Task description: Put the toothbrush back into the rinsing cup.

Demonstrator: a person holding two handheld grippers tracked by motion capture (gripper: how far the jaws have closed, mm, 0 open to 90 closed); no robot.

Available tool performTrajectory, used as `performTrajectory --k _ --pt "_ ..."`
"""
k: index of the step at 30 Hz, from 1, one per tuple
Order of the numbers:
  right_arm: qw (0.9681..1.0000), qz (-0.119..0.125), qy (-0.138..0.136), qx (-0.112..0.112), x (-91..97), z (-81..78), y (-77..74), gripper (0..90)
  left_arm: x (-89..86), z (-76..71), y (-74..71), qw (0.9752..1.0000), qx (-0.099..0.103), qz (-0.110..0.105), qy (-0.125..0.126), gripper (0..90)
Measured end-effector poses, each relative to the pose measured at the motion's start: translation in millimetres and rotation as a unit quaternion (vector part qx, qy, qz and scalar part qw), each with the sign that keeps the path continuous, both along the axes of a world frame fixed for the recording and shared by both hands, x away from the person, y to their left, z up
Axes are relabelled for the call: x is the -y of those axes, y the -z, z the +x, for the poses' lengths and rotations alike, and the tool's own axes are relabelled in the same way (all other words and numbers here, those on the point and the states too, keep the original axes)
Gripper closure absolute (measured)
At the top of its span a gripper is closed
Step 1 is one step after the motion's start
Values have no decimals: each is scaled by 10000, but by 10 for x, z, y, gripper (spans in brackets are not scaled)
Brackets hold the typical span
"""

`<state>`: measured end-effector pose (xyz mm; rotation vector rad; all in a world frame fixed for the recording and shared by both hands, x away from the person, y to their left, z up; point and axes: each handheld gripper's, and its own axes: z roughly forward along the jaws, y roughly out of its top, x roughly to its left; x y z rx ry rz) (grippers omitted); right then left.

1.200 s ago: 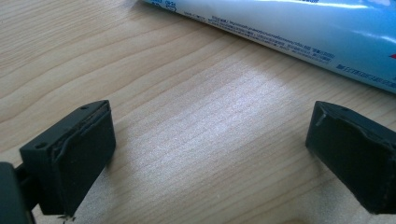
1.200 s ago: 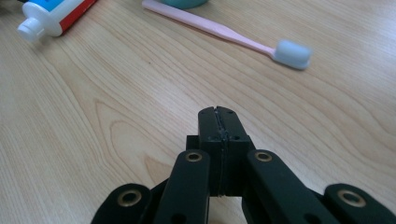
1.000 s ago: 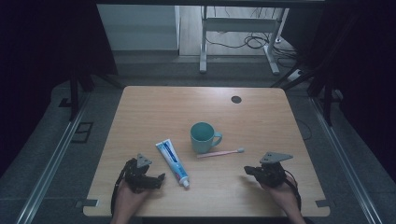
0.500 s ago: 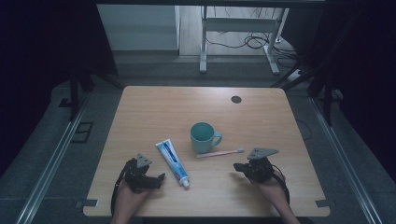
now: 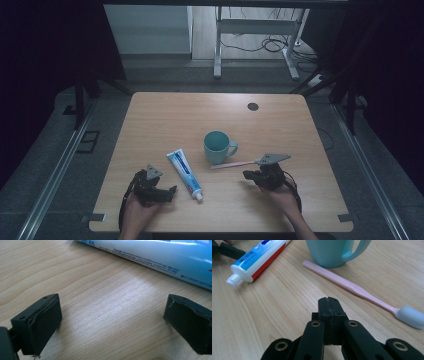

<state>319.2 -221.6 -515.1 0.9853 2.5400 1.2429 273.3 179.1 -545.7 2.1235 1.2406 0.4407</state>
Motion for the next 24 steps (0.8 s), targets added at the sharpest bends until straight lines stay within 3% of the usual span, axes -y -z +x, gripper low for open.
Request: performTrajectory --k 24 --pt "9999 69 69 54 -148 163 -9 896 0 0 0 10000 -1 0 -1 17"
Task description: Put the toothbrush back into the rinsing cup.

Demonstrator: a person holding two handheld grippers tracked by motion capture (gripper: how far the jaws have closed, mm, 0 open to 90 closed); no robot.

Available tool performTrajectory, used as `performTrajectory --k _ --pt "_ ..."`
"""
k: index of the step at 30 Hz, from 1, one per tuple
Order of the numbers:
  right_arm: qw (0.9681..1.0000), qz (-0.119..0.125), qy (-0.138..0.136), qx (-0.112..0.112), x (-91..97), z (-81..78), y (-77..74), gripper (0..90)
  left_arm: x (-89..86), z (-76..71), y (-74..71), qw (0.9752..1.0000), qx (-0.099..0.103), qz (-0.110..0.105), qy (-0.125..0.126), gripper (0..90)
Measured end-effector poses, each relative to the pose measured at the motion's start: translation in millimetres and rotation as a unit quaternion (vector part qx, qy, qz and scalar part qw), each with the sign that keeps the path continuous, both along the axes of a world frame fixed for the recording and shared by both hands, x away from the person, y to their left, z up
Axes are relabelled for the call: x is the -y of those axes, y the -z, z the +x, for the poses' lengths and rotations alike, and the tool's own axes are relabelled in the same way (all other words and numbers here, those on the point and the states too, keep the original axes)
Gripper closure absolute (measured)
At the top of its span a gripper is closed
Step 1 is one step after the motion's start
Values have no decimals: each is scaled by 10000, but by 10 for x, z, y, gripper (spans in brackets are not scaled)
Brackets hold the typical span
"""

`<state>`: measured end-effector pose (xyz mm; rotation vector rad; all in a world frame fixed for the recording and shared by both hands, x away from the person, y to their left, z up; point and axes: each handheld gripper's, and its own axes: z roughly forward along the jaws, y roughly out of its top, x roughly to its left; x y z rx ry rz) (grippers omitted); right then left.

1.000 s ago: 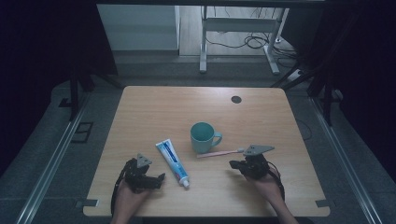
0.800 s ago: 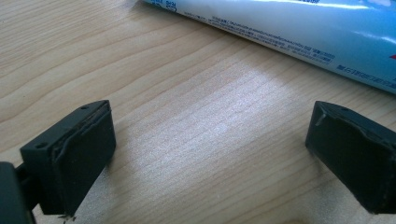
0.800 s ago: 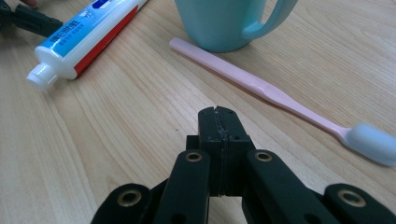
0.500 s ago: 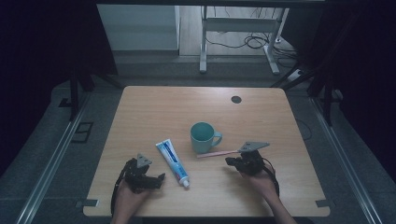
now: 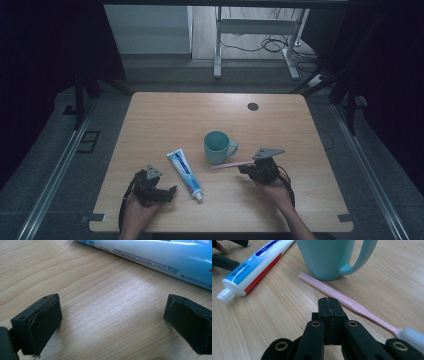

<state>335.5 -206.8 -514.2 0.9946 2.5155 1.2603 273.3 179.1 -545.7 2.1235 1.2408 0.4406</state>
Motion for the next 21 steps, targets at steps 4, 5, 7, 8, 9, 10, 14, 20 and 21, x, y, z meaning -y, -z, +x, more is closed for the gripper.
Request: performTrajectory --k 4,5,7,8,9,10,14,20,21 --pt "10000 7 5 10 -25 24 0 896 0 0 0 10000 0 1 0 17" --pt "10000 -2 5 27 -31 32 -2 896 0 0 0 10000 -1 1 0 17" --pt "10000 9 9 28 -43 51 -6 896 0 0 0 10000 -1 0 0 17" --pt "10000 10 28 48 -50 61 -6 897 0 0 0 10000 -1 0 0 17" --pt "10000 22 27 55 -54 73 -7 896 0 0 0 10000 -1 0 0 17" --pt "10000 30 46 37 -62 80 -9 896 0 0 0 10000 0 1 0 17" --pt "10000 35 60 62 -97 110 -5 895 0 0 0 10000 0 0 0 17" --pt "9999 36 61 79 -148 140 8 895 0 0 0 10000 -2 0 0 17" --pt "9999 36 66 87 -155 146 9 895 0 0 0 10000 -2 1 1 17"
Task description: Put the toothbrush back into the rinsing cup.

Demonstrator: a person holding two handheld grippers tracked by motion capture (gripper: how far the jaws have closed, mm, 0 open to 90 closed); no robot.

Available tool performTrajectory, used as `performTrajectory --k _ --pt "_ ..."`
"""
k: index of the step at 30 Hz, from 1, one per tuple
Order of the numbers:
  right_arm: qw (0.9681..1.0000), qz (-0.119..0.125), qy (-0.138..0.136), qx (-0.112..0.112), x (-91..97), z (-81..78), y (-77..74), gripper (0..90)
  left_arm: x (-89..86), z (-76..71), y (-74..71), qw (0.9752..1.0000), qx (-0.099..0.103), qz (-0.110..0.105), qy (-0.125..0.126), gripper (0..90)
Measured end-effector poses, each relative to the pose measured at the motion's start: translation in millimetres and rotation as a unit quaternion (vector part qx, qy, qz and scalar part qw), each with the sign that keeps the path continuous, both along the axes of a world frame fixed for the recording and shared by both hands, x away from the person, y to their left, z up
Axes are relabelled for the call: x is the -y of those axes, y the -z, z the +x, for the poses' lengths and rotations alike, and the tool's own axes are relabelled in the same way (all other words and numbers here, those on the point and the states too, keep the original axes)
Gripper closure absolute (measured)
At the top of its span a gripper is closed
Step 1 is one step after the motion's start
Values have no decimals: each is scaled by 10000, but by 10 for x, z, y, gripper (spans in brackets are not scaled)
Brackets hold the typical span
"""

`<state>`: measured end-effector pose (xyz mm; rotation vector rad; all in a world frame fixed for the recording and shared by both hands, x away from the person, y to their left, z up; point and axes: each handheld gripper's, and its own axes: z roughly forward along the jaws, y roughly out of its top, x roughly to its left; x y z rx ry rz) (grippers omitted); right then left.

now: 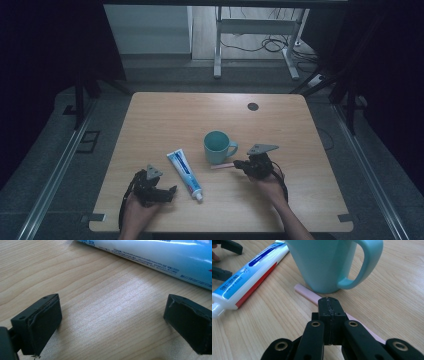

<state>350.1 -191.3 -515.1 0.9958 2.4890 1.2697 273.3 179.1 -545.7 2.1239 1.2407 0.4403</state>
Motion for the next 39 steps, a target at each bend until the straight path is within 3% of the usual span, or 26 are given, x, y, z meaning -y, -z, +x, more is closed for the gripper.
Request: performTrajectory --k 18,34,39 --pt "9997 -101 168 -117 -178 236 145 895 0 0 0 10000 0 0 0 17" --pt "9997 -173 -70 -169 -323 225 193 894 0 0 0 10000 1 0 -1 17" --pt "9996 -223 19 -142 -326 231 193 892 0 0 0 10000 0 0 0 17"
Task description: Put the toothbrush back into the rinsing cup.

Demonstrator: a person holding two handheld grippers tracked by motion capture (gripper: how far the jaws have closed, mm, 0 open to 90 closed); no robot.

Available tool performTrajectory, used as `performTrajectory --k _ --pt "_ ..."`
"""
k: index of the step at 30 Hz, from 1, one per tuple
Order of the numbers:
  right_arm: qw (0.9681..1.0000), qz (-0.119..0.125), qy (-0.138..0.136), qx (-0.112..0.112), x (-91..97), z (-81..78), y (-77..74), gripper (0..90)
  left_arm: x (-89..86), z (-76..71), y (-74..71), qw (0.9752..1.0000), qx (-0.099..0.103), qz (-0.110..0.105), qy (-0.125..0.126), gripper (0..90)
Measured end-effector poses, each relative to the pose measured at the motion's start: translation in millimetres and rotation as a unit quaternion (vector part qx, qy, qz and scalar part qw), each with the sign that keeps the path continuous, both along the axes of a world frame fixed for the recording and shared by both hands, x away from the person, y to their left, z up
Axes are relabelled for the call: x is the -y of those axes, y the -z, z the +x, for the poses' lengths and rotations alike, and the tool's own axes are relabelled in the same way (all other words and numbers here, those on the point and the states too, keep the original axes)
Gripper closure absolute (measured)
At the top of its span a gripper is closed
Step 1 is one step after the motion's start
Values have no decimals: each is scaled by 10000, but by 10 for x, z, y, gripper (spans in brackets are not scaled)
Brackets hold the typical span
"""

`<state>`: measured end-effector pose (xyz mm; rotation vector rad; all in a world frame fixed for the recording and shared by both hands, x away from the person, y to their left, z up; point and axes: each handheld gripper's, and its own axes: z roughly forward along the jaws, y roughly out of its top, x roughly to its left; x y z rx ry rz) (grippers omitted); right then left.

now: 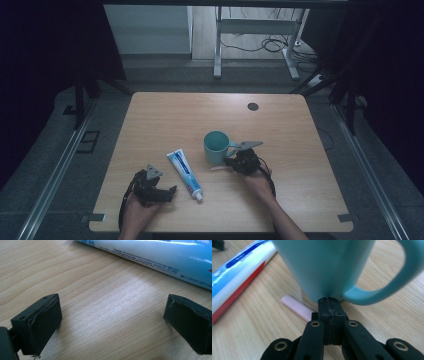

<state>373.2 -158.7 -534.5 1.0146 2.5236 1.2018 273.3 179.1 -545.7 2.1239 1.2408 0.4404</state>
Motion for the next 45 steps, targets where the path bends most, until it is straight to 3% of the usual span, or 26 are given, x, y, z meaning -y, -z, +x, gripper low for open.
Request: performTrajectory --k 5,20,31,45 --pt "9999 -14 104 -72 33 29 58 894 0 0 0 10000 1 0 0 17" --pt "9995 -152 -245 -134 84 -187 25 883 0 0 0 10000 1 -2 -2 17" --pt "9987 -232 -393 -228 327 -430 -10 870 0 0 0 10000 1 -2 -2 17" --pt "9988 -247 -356 -238 533 -575 -41 860 -2 2 0 10000 9 11 18 17"
